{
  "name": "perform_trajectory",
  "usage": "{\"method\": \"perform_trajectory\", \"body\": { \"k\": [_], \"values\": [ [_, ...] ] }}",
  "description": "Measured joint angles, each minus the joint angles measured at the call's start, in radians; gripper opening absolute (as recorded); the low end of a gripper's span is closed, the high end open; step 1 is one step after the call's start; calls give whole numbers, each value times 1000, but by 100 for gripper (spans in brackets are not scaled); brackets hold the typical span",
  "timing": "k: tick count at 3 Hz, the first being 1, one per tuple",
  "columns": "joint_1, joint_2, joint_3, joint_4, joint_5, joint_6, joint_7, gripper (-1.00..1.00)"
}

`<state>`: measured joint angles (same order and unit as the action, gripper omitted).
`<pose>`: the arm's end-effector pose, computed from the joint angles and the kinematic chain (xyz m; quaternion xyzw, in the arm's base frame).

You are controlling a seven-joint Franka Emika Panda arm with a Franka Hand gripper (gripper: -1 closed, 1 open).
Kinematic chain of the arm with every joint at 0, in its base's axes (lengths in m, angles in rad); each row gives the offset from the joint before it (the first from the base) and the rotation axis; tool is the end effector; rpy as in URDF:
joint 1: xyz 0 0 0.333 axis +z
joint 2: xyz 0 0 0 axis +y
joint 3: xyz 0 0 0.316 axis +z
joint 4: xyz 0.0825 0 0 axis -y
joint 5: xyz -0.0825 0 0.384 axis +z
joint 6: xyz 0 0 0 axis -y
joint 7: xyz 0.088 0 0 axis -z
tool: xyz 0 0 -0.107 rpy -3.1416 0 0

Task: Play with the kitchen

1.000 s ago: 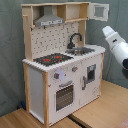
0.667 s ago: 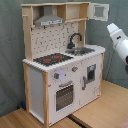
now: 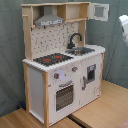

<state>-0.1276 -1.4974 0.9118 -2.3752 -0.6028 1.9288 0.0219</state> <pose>0.0937 0.3226 0.6368 0.6274 0.1461 0.4284 0.6336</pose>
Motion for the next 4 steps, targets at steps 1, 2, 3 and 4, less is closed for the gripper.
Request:
{"method": "perform_trajectory", "body": {
  "k": [1,2,3,4],
  "values": [
    [71,0,-65,-25,-36,-27,28,100],
    [127,2,-123,-64,-77,-17,48,100],
    [136,22,-175,-99,-82,72,71,100],
    [135,38,-201,-142,-82,153,104,100]
  ]
}}
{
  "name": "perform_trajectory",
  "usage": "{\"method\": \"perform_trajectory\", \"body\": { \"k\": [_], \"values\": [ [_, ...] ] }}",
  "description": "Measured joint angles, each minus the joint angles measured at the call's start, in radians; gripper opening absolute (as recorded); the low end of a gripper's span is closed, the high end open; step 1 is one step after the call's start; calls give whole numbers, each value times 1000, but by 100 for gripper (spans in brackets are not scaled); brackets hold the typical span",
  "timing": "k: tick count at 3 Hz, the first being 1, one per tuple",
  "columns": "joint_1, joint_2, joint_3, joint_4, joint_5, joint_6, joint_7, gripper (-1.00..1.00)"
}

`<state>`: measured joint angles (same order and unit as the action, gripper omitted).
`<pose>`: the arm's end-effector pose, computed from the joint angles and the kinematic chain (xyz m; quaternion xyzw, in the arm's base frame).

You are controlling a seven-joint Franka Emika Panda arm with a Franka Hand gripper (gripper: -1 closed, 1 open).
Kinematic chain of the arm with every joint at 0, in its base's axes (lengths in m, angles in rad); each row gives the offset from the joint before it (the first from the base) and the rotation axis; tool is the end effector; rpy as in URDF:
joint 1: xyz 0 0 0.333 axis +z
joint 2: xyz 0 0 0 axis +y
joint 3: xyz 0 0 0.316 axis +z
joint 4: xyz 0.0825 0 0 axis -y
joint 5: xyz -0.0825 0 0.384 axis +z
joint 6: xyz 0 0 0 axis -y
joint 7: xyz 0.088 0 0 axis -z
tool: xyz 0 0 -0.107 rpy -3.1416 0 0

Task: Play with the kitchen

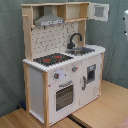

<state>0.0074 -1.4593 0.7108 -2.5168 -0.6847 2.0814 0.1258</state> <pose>0.1099 0.2493 0.6601 0.6640 0.1519 0.4834 0.5499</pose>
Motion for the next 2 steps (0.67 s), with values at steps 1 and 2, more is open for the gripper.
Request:
{"method": "perform_trajectory", "body": {
  "k": [1,2],
  "values": [
    [-8,2,-42,-42,-10,103,-5,100],
    [-31,2,-96,-50,-45,196,-37,100]
  ]
}}
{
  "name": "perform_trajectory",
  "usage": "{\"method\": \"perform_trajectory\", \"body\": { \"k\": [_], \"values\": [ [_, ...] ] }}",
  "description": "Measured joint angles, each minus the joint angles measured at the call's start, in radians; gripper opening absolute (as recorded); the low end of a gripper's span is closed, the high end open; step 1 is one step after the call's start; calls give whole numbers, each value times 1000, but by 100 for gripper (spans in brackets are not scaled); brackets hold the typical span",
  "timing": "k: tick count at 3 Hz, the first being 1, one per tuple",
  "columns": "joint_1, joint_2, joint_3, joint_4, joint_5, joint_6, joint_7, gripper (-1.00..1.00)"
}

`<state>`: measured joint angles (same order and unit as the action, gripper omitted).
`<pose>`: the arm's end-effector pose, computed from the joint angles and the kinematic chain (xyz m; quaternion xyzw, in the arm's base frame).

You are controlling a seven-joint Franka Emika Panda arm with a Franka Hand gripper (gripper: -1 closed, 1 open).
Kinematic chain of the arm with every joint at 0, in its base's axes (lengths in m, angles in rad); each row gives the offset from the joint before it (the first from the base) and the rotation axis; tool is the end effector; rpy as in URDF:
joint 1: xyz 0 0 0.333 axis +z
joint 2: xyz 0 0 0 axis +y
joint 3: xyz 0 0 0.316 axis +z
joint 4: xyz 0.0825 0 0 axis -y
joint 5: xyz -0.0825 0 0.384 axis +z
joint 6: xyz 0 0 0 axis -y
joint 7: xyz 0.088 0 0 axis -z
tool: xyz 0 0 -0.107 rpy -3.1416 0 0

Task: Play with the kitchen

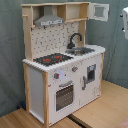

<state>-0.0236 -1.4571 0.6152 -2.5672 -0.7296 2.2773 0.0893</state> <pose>0.1306 0.2258 0.6728 0.6466 0.1871 0.5076 0.5379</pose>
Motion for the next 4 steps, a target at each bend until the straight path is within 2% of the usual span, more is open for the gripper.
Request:
{"method": "perform_trajectory", "body": {
  "k": [1,2,3,4],
  "values": [
    [-26,0,-44,0,-42,76,-22,100],
    [-56,-2,-58,-1,-62,158,-69,100],
    [-57,-4,-85,-23,-68,254,-83,100],
    [-57,-5,-167,-56,-71,321,-97,100]
  ]
}}
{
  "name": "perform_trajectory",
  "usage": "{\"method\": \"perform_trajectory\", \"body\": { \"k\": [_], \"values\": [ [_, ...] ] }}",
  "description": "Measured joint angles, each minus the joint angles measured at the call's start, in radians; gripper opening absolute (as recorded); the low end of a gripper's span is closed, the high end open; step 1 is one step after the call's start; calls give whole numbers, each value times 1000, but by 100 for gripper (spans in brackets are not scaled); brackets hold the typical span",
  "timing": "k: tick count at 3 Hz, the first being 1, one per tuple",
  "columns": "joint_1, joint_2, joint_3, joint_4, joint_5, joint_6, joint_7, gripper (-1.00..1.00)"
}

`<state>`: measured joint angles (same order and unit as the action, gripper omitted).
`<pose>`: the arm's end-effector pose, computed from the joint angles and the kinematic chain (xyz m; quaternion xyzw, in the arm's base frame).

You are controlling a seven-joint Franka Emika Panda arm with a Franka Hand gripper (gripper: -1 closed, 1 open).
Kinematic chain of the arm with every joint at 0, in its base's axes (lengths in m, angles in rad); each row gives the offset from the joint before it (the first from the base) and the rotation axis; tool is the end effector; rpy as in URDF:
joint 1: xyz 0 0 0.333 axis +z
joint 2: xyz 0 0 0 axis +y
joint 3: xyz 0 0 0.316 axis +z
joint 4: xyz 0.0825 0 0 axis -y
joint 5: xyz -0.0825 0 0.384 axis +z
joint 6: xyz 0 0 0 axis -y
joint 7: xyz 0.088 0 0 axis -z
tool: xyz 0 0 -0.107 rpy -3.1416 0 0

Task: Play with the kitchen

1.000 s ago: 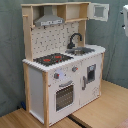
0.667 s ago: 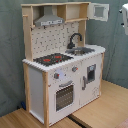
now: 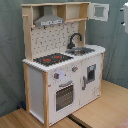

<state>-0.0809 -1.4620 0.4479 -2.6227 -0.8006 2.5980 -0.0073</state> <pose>0.1445 0.1857 0.6977 0.6004 0.2440 0.5514 0.5253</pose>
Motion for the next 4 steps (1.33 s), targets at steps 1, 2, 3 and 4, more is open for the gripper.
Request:
{"method": "perform_trajectory", "body": {
  "k": [1,2,3,4],
  "values": [
    [-1,0,-86,-21,-1,57,-21,100],
    [-5,1,-178,-42,-1,101,-51,100],
    [-23,16,-265,-65,-1,135,-73,100],
    [-77,89,-285,-60,-1,200,-56,100]
  ]
}}
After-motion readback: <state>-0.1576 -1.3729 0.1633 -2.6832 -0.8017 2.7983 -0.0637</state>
